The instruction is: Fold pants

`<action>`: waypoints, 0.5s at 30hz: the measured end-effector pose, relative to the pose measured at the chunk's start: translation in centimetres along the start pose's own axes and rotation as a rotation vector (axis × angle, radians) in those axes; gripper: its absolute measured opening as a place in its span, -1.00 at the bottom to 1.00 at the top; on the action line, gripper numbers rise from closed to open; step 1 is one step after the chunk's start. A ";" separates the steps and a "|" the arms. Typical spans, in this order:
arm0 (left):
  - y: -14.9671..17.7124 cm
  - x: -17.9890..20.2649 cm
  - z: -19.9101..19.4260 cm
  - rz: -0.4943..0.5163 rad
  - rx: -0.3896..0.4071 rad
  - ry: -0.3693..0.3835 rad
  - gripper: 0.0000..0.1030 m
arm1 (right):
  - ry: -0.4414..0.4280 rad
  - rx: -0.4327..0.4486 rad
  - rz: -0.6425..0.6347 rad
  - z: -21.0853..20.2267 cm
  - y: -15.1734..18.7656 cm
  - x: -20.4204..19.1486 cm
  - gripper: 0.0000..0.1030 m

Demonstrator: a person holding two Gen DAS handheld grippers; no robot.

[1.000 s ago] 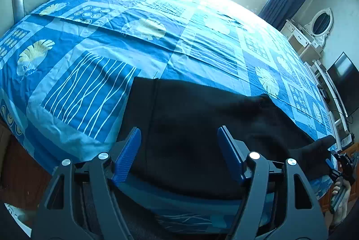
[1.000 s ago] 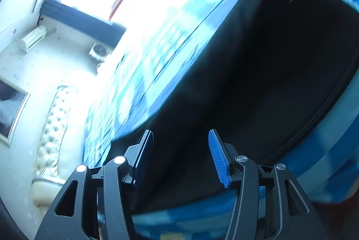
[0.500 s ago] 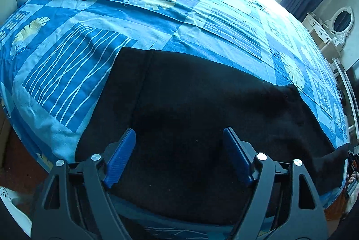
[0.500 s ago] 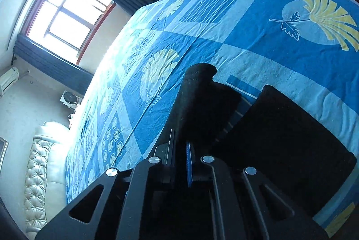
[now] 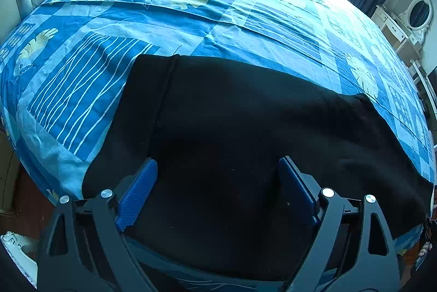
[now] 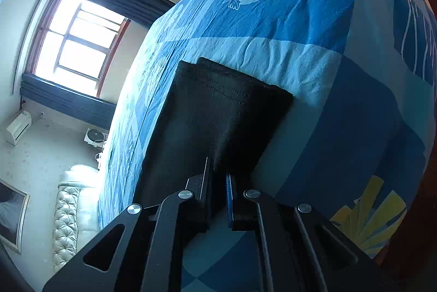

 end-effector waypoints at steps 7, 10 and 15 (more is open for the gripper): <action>0.0 -0.2 0.1 -0.006 -0.001 0.008 0.77 | 0.265 0.177 -0.299 -4.5 -4.3 -4.3 -0.10; 0.0 -0.1 0.2 -0.013 0.002 0.006 0.78 | 0.183 0.119 -0.372 -2.0 -6.8 -6.3 -0.05; 0.1 -0.1 0.2 -0.021 0.012 -0.003 0.79 | 0.216 0.015 -0.493 3.9 -9.4 -8.0 0.04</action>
Point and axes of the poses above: each gripper's, at about its wrist camera, not at the fingertips, and z roughly the way its jaws point, x to its right, y to its underside, the point moved 4 cm from there along z, roughly the way its jaws point, and after that the axes turned 2 degrees about y, right-handed, at the moved point
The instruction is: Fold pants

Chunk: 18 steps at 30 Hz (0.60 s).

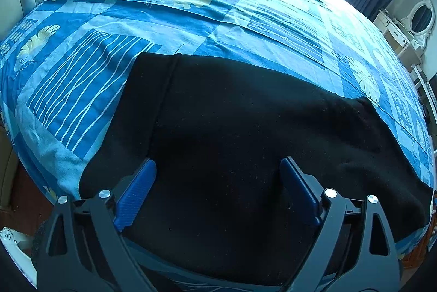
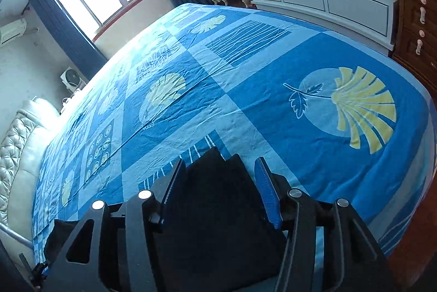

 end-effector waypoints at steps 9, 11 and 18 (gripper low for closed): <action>0.1 0.5 0.4 0.019 0.005 -0.040 0.86 | -0.018 -0.060 -0.059 2.5 0.8 -0.9 -0.61; 0.1 0.6 0.6 0.023 0.005 -0.050 0.88 | -0.037 -0.006 -0.055 1.0 0.0 -1.1 -0.74; 0.2 0.8 0.8 0.020 0.005 -0.061 0.91 | 0.039 0.040 -0.037 1.7 -0.8 -0.4 -0.80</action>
Point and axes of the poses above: each gripper's, at about its wrist camera, not at the fingertips, and z roughly the way its jaws point, x to its right, y to its underside, the point moved 4 cm from there along z, roughly the way its jaws point, and after that the axes turned 2 degrees about y, right-handed, at the moved point
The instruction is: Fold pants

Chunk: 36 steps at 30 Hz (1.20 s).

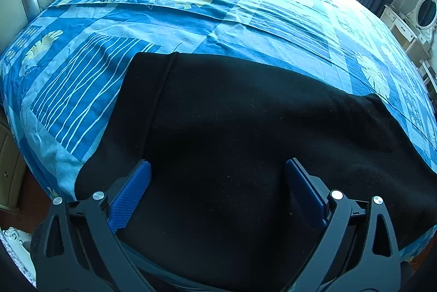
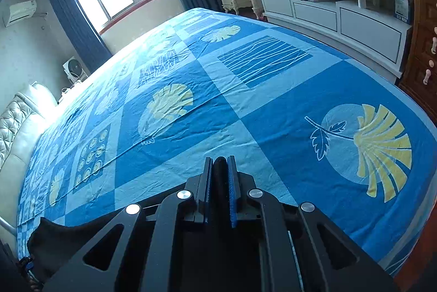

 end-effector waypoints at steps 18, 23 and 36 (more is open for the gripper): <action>0.7 0.3 -0.3 0.092 0.044 0.033 0.95 | -0.500 -0.189 0.496 -7.6 15.1 -9.9 -0.22; 0.9 0.2 -0.4 0.109 0.052 0.061 0.95 | -0.538 -0.360 0.404 -6.9 21.1 -18.2 -0.22; 0.8 0.1 -0.5 0.110 0.024 0.077 0.95 | -0.456 -0.399 0.341 -4.9 24.6 -24.3 -0.16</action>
Point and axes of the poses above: each gripper's, at about its wrist camera, not at the fingertips, and z roughly the way its jaws point, x to its right, y to its underside, the point moved 4 cm from there along z, roughly the way its jaws point, and after that the axes turned 2 degrees about y, right-handed, at the moved point
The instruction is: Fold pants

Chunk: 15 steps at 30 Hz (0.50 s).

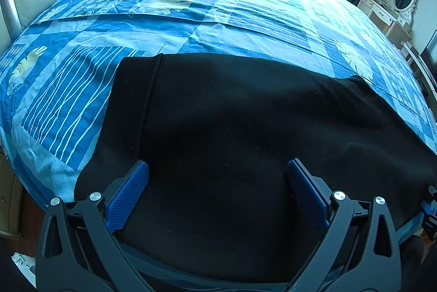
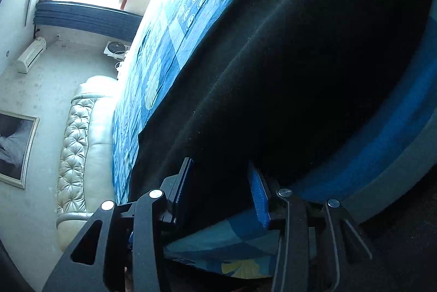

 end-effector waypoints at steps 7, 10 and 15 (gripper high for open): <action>0.0 0.0 0.0 -0.002 0.000 0.002 0.95 | -0.028 0.018 -0.009 0.2 0.7 -0.2 -0.03; 0.0 -0.1 -0.1 -0.007 -0.004 0.008 0.95 | -0.082 0.099 0.031 -0.6 0.1 0.5 -0.03; 0.0 -0.2 -0.1 -0.015 -0.008 0.013 0.95 | -0.079 0.190 0.060 -0.5 -0.4 0.7 -0.03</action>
Point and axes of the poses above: each gripper's, at about its wrist camera, not at the fingertips, and z roughly the way its jaws point, x to its right, y to its underside, the point moved 4 cm from there along z, roughly the way its jaws point, and after that the axes turned 2 degrees about y, right-handed, at the moved point
